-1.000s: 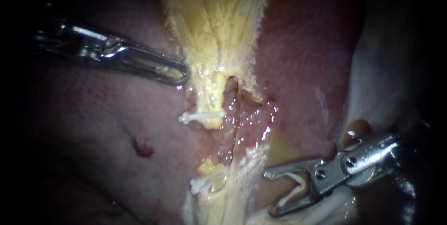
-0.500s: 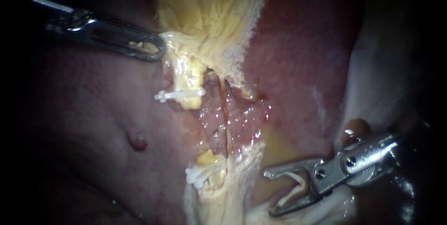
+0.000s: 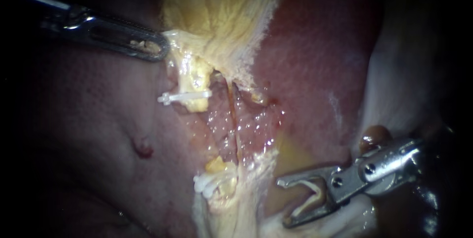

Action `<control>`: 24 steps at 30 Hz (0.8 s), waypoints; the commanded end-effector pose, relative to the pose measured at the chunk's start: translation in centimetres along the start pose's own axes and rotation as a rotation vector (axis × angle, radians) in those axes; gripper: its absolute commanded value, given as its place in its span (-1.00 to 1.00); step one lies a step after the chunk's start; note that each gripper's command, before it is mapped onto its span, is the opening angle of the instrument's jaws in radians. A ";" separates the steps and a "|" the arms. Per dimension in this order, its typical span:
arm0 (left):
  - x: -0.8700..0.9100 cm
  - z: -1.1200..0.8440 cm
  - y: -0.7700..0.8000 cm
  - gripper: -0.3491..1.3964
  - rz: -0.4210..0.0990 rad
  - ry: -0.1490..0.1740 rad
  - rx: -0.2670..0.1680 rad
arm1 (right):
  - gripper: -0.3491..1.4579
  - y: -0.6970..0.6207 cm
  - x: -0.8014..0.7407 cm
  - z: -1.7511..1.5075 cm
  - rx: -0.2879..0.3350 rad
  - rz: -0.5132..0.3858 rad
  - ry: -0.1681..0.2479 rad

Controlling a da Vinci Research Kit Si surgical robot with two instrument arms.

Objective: Clipping first clip right tube

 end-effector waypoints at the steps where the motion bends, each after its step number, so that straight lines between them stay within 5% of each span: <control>1: 0.01 0.01 0.00 -1.00 0.001 0.000 0.000 | -0.06 0.01 0.01 0.00 -0.002 0.004 0.006; 24: 0.02 0.03 0.00 -1.00 0.001 -0.001 -0.003 | -0.09 0.48 0.15 0.10 -0.038 0.154 0.101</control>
